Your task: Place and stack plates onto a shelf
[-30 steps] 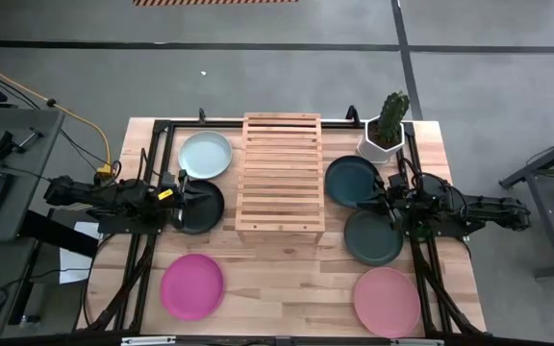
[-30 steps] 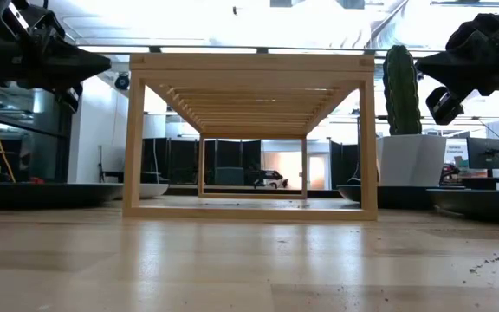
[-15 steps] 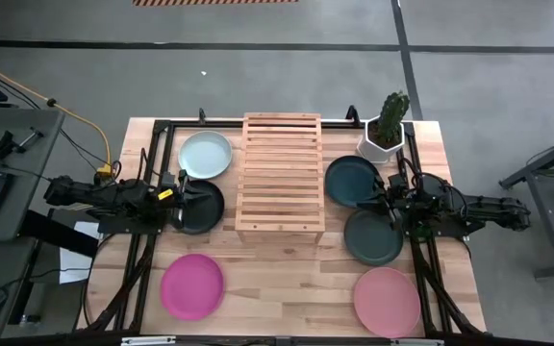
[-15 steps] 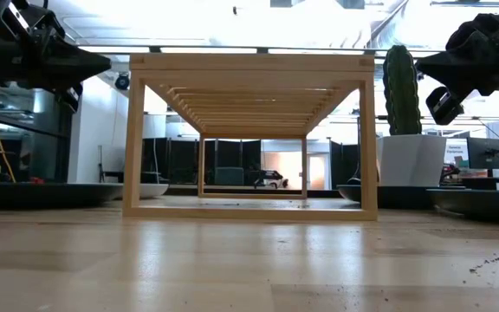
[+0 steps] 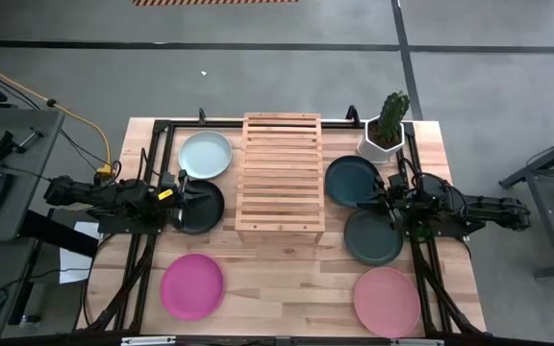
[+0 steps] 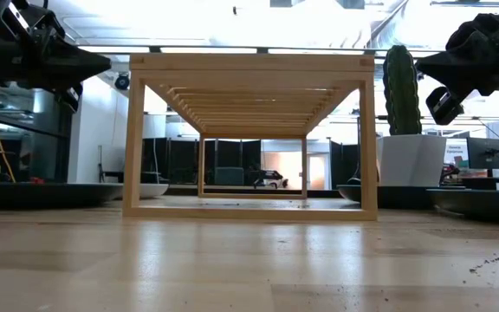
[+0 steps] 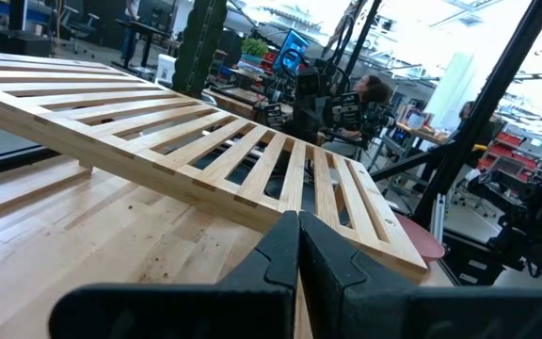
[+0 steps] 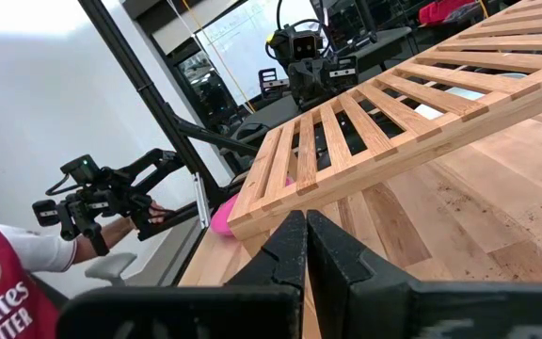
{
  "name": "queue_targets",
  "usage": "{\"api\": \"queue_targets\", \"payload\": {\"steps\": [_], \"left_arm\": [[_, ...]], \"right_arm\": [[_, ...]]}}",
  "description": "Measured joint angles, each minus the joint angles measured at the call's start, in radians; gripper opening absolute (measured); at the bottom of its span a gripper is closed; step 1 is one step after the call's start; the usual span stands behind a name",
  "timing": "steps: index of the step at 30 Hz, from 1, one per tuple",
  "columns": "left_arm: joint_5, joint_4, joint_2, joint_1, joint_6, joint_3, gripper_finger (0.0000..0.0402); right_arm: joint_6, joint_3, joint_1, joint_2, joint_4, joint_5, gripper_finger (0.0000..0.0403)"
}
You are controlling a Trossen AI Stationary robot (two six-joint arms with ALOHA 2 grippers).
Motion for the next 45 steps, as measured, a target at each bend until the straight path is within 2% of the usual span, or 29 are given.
{"api": "queue_targets", "payload": {"steps": [15,22,45], "left_arm": [[0.001,0.001,0.004,0.001,0.0,0.0,0.0],[0.001,-0.001,0.008,0.002,0.0,0.0,0.0],[0.003,0.0,0.008,0.002,0.0,0.0,0.0]], "right_arm": [[0.0,0.0,0.0,0.0,0.0,0.0,0.0],[-0.091,0.0,-0.001,0.0,0.0,0.0,0.0],[-0.052,0.0,-0.001,0.0,0.002,0.002,0.0]]}}
